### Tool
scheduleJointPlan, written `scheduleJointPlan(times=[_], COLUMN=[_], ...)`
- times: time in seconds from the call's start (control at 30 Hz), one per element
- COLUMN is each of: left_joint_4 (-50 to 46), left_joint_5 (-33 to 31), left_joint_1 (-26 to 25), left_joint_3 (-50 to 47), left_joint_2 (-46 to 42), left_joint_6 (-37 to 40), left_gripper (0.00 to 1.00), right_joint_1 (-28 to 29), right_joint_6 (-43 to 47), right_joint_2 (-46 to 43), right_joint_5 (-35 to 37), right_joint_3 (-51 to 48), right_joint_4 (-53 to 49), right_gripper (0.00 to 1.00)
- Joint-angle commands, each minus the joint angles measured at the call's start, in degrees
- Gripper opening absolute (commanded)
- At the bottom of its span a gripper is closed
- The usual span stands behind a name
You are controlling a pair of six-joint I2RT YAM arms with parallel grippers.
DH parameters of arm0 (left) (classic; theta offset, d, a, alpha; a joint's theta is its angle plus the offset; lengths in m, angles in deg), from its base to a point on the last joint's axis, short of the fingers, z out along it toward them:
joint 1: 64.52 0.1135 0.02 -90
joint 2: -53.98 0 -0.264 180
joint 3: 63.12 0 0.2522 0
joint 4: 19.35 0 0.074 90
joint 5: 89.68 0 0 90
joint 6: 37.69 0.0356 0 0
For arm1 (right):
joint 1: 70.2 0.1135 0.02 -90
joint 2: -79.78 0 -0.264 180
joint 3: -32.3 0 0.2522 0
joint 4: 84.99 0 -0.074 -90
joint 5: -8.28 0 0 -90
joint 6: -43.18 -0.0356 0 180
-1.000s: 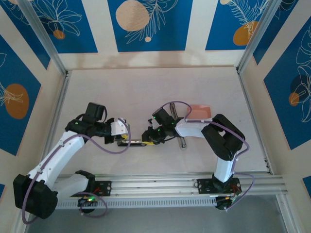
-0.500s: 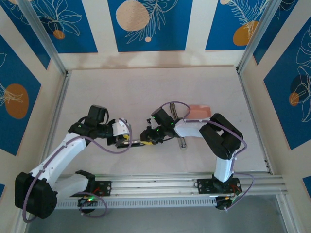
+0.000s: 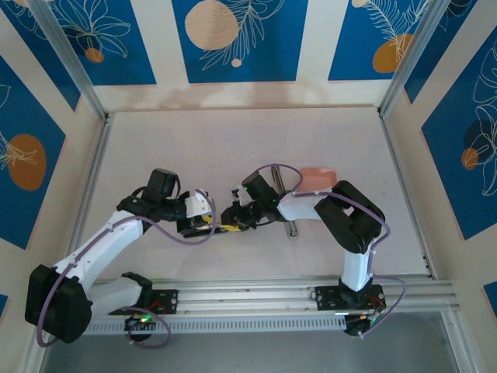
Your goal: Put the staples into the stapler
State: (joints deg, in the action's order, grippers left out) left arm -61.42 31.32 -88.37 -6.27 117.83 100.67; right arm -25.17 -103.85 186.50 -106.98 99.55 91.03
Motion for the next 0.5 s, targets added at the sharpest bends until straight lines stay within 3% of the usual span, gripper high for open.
scheduleJointPlan(times=[0.0,0.47], left_joint_4=[5.5,9.1], left_joint_5=[2.6,-0.3], left_joint_1=[-1.3,-2.3], left_joint_3=[-0.1,-1.3], left_joint_2=[0.3,2.6], left_joint_6=[-0.8,-4.2], left_gripper=[0.18,0.18], right_joint_1=[0.5,0.1], right_joint_6=[-0.6,-2.5], right_joint_2=[1.1,4.4], right_joint_5=[-2.8,-5.4], right_joint_3=[-0.8,-0.3], right_joint_4=[2.5,6.7], right_gripper=[0.28,0.28])
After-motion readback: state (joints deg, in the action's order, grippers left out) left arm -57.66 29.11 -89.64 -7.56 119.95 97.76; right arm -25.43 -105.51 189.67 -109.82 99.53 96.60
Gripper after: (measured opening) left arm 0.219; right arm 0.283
